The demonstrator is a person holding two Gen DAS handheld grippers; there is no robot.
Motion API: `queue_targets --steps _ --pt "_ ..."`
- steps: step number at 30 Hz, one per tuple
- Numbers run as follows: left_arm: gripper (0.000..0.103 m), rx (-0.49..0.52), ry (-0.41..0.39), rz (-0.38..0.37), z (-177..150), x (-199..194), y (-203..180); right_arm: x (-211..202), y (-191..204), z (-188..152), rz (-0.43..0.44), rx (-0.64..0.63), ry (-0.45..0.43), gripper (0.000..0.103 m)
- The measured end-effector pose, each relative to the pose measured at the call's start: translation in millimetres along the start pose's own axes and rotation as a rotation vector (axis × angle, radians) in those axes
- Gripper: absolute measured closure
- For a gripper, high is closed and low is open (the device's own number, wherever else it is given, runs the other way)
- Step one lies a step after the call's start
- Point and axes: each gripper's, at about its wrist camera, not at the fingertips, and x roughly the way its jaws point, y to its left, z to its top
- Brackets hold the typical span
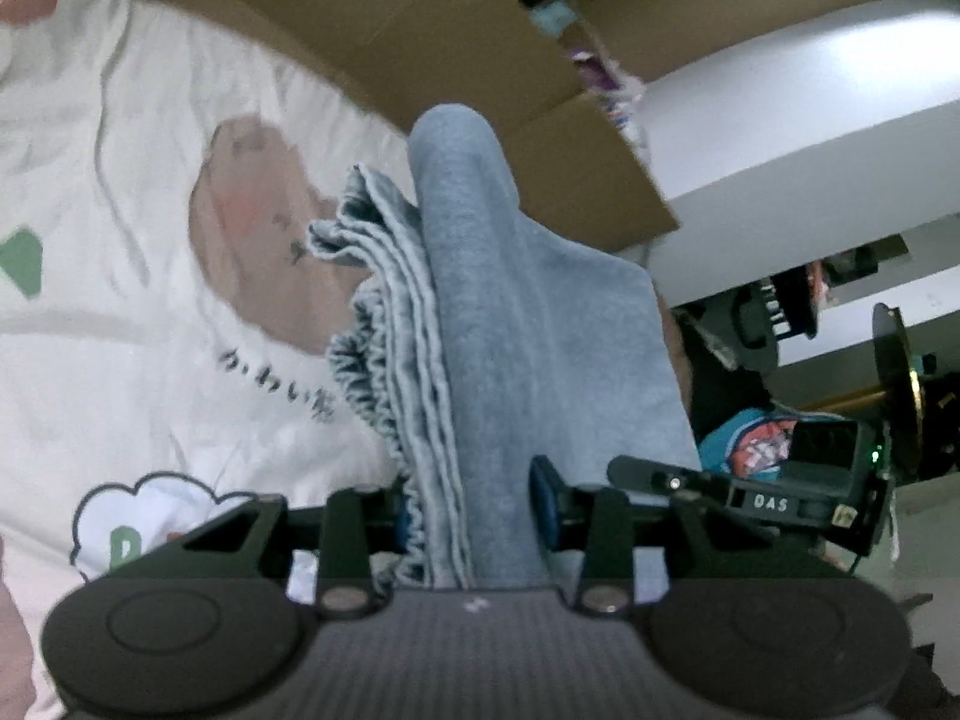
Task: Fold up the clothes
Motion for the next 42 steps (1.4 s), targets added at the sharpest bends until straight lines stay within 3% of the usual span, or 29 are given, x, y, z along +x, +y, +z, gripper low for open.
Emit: queue_targets --steps 14,25,33,42 --pt "0.064 0.111 -0.075 0.015 43 -89 -124 -118 98 50 -0.005 -0.084 -0.087 0.081" --pt "0.064 0.145 -0.127 0.013 42 -150 -217 -220 161 64 -0.028 -0.151 -0.183 0.081" --pt "0.064 0.176 -0.124 0.005 41 -169 -252 -265 188 63 -0.05 -0.154 -0.224 0.081" --pt "0.064 0.239 -0.103 -0.017 53 -150 -292 -301 194 64 -0.137 -0.164 -0.262 0.081"
